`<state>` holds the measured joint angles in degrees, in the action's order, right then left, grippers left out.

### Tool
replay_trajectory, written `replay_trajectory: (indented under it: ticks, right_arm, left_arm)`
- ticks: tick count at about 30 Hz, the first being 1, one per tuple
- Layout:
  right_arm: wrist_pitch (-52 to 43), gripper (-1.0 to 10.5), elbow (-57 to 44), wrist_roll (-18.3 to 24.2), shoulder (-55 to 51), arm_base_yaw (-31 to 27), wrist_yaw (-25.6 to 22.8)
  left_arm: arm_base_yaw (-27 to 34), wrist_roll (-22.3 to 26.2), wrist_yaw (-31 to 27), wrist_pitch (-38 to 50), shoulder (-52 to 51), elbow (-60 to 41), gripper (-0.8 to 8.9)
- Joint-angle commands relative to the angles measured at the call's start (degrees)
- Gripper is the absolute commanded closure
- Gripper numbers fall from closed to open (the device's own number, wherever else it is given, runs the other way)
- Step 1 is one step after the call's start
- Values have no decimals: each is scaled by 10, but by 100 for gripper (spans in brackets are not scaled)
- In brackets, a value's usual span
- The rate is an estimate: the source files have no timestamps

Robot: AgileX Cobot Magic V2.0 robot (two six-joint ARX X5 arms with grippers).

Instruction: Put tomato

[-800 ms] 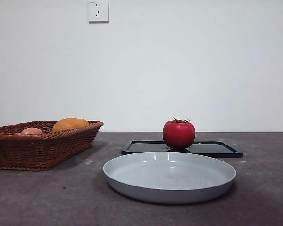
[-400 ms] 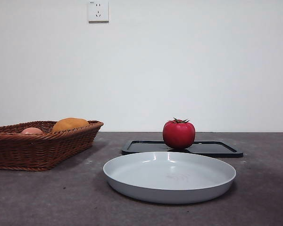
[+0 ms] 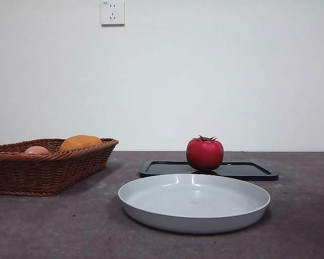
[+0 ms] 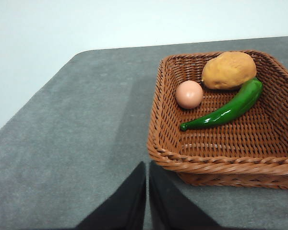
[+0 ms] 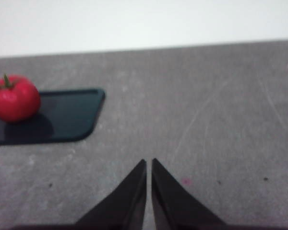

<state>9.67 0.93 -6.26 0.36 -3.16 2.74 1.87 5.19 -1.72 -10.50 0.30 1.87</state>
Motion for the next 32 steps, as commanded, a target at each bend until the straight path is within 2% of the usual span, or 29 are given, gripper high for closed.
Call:
replay_trajectory:
  ticks: [1,32]
  right_arm:
    - [-2,940,-3,-6,-2,-1,0]
    - [-7,940,-3,-6,-2,-1,0]
  left_arm:
    - [1,-2,-2,-3,-1,-12,804]
    - [1,-2,-2,-3,-1,-12,804]
